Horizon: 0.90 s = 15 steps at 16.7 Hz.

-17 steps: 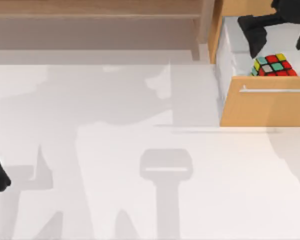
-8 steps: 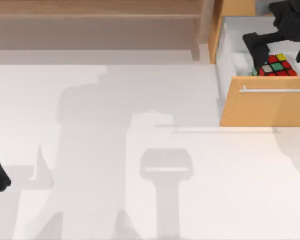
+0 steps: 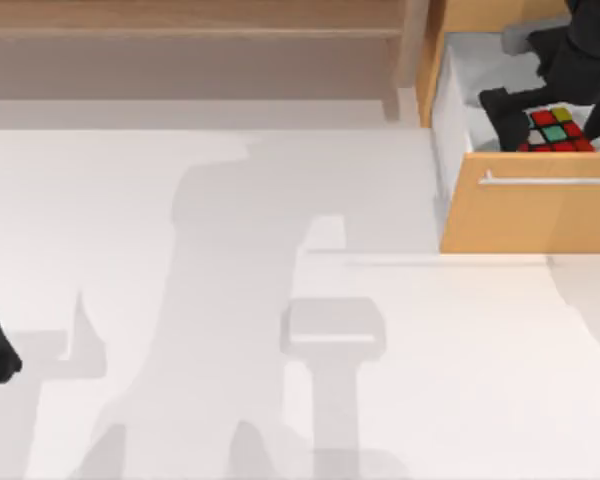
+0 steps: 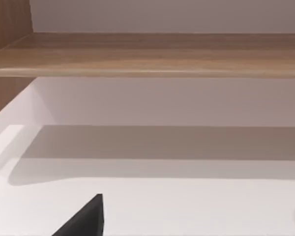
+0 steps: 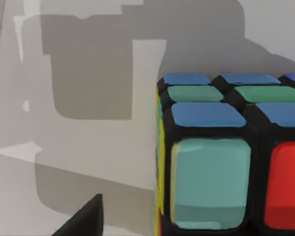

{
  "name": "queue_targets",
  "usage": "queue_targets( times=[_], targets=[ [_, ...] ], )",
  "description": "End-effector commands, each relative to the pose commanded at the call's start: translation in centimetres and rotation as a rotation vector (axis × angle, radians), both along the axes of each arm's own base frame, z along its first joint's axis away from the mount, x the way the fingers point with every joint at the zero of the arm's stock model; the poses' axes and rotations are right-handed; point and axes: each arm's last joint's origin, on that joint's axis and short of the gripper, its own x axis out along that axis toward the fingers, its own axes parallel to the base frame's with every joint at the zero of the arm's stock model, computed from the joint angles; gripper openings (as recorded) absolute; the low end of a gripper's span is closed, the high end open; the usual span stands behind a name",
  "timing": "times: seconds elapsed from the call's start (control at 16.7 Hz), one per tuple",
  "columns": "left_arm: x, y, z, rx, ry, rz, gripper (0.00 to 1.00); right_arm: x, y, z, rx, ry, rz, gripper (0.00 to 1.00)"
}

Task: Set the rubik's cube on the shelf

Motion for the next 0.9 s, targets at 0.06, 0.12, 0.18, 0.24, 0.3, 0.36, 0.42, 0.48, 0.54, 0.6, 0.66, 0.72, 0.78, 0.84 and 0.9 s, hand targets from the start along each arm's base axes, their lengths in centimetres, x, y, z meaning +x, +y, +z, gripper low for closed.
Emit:
queue_targets(
  times=[0.06, 0.12, 0.18, 0.24, 0.3, 0.36, 0.42, 0.48, 0.54, 0.6, 0.66, 0.72, 0.78, 0.84, 0.9],
  targets=[
    [0.0, 0.0, 0.0, 0.0, 0.0, 0.0, 1.0, 0.0, 0.0, 0.0, 0.0, 0.0, 0.0, 0.92],
    [0.0, 0.0, 0.0, 0.0, 0.0, 0.0, 1.0, 0.0, 0.0, 0.0, 0.0, 0.0, 0.0, 0.85],
    [0.0, 0.0, 0.0, 0.0, 0.0, 0.0, 1.0, 0.0, 0.0, 0.0, 0.0, 0.0, 0.0, 0.77],
    [0.0, 0.0, 0.0, 0.0, 0.0, 0.0, 1.0, 0.0, 0.0, 0.0, 0.0, 0.0, 0.0, 0.7],
    [0.0, 0.0, 0.0, 0.0, 0.0, 0.0, 1.0, 0.0, 0.0, 0.0, 0.0, 0.0, 0.0, 0.62],
    [0.0, 0.0, 0.0, 0.0, 0.0, 0.0, 1.0, 0.0, 0.0, 0.0, 0.0, 0.0, 0.0, 0.55],
    [0.0, 0.0, 0.0, 0.0, 0.0, 0.0, 1.0, 0.0, 0.0, 0.0, 0.0, 0.0, 0.0, 0.47],
    [0.0, 0.0, 0.0, 0.0, 0.0, 0.0, 1.0, 0.0, 0.0, 0.0, 0.0, 0.0, 0.0, 0.4],
    [0.0, 0.0, 0.0, 0.0, 0.0, 0.0, 1.0, 0.0, 0.0, 0.0, 0.0, 0.0, 0.0, 0.32],
    [0.0, 0.0, 0.0, 0.0, 0.0, 0.0, 1.0, 0.0, 0.0, 0.0, 0.0, 0.0, 0.0, 0.25],
    [0.0, 0.0, 0.0, 0.0, 0.0, 0.0, 1.0, 0.0, 0.0, 0.0, 0.0, 0.0, 0.0, 0.17],
    [0.0, 0.0, 0.0, 0.0, 0.0, 0.0, 1.0, 0.0, 0.0, 0.0, 0.0, 0.0, 0.0, 0.1],
    [0.0, 0.0, 0.0, 0.0, 0.0, 0.0, 1.0, 0.0, 0.0, 0.0, 0.0, 0.0, 0.0, 0.02],
    [0.0, 0.0, 0.0, 0.0, 0.0, 0.0, 1.0, 0.0, 0.0, 0.0, 0.0, 0.0, 0.0, 0.0],
    [0.0, 0.0, 0.0, 0.0, 0.0, 0.0, 1.0, 0.0, 0.0, 0.0, 0.0, 0.0, 0.0, 0.0]
  ],
)
